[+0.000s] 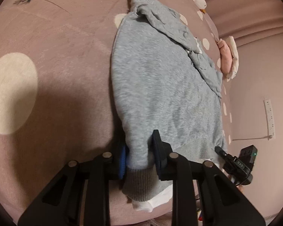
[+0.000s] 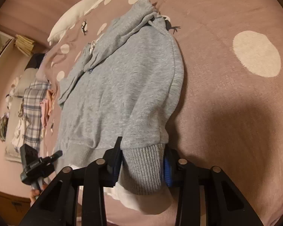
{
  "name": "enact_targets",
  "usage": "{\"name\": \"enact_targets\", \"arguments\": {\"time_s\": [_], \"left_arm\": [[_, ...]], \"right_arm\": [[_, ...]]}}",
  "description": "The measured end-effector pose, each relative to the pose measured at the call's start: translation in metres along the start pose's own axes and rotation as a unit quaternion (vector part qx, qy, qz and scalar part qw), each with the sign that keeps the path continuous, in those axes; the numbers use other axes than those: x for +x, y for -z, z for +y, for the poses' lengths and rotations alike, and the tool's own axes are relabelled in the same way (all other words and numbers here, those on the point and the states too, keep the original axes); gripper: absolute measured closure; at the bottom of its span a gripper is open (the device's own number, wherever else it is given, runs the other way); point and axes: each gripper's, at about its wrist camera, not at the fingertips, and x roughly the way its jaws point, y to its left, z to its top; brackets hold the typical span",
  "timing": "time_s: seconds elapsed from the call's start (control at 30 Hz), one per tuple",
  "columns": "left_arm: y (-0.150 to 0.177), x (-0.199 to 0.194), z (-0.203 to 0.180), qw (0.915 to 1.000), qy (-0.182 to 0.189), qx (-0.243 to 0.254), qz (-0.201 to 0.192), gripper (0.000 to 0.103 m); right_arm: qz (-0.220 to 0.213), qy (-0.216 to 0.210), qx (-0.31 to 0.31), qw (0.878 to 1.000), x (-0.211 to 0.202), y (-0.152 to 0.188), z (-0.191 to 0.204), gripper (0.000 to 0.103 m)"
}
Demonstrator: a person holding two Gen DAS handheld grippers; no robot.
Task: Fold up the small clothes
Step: 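Close the left tool on the ribbed hem while the right tool grips it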
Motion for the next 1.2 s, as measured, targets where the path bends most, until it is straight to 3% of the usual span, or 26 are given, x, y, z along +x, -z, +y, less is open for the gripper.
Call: {"name": "enact_targets", "arguments": {"time_s": [0.07, 0.17, 0.4, 0.47, 0.53, 0.73, 0.9, 1.2], "left_arm": [[0.004, -0.004, -0.006, 0.9996, -0.022, 0.019, -0.005, 0.081], [0.008, -0.010, -0.010, 0.9985, -0.040, 0.037, -0.005, 0.081], [0.009, -0.012, 0.005, 0.9999, -0.006, 0.008, 0.006, 0.079], [0.010, -0.014, 0.004, 1.0000, 0.006, -0.002, 0.006, 0.074], [0.011, -0.016, 0.007, 0.9996, 0.024, -0.013, 0.010, 0.059], [0.013, -0.013, -0.007, 0.9992, 0.039, -0.003, 0.005, 0.032], [0.006, 0.002, -0.021, 0.9992, 0.029, 0.023, 0.011, 0.028], [-0.013, 0.015, -0.026, 0.9984, 0.046, 0.032, 0.007, 0.026]], "right_arm": [[-0.004, 0.003, -0.009, 1.000, -0.002, 0.000, 0.002, 0.077], [-0.011, 0.005, -0.019, 1.000, -0.009, 0.000, 0.004, 0.080], [0.002, 0.006, -0.002, 1.000, -0.004, -0.003, -0.006, 0.081], [0.010, 0.011, 0.007, 1.000, 0.004, -0.001, -0.009, 0.081], [0.007, 0.000, 0.018, 1.000, 0.001, -0.001, -0.012, 0.080], [0.010, -0.014, 0.036, 0.999, -0.007, -0.002, -0.016, 0.066], [0.009, -0.009, 0.035, 0.999, -0.006, -0.001, -0.015, 0.065], [-0.002, -0.024, 0.028, 0.999, 0.006, -0.013, -0.010, 0.065]]}}
